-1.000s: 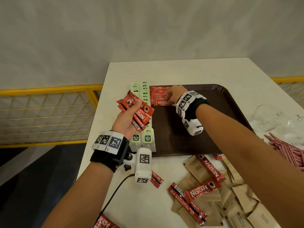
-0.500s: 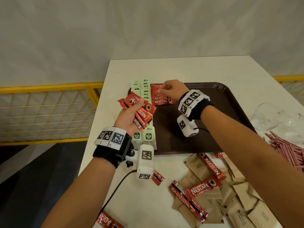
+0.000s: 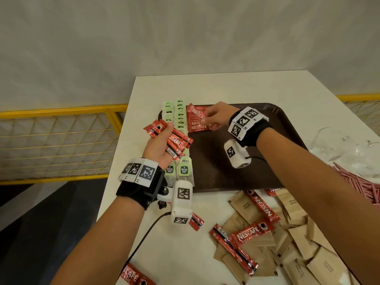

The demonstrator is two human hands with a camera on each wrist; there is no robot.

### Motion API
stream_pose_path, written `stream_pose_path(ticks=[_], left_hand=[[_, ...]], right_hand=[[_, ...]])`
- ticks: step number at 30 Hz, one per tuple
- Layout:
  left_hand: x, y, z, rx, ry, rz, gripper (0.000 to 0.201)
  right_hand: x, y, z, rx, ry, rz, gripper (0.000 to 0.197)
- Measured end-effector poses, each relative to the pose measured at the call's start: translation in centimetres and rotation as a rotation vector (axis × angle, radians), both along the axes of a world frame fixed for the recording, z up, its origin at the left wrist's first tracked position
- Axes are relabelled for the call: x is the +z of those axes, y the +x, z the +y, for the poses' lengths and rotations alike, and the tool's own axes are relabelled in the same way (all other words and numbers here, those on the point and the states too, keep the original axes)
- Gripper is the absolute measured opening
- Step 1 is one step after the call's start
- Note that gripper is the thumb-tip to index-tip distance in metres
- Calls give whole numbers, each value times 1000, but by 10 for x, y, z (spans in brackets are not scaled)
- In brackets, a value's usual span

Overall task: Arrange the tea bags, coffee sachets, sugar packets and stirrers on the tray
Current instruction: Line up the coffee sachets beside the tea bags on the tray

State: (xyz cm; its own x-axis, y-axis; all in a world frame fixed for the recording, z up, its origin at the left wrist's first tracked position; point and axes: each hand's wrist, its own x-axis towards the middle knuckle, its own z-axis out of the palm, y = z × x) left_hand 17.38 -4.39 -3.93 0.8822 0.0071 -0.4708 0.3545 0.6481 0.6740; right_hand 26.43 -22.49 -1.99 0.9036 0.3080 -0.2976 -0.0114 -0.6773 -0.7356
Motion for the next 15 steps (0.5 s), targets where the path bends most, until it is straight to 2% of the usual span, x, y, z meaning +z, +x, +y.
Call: stream_pose_path(ticks=[2,4,6,9,15], left_hand=[[0,1,1,-11,3,1,33],[0,1,1,-23,3,-3,30],[1,1,1,-40,7,-6,26],[0,1,3,-44,-3,-16,24],[-2,2,12,-24,-18,-21,33]], right_hand=[[-6,4,-3,82,-265,-40,24],[-7,3,0,127,-408,-97,35],[-7,5,5,146,-438,-153,39],[-11,11,9,161,-473,-197,30],[-19,20,6,189,-480,-190,23]])
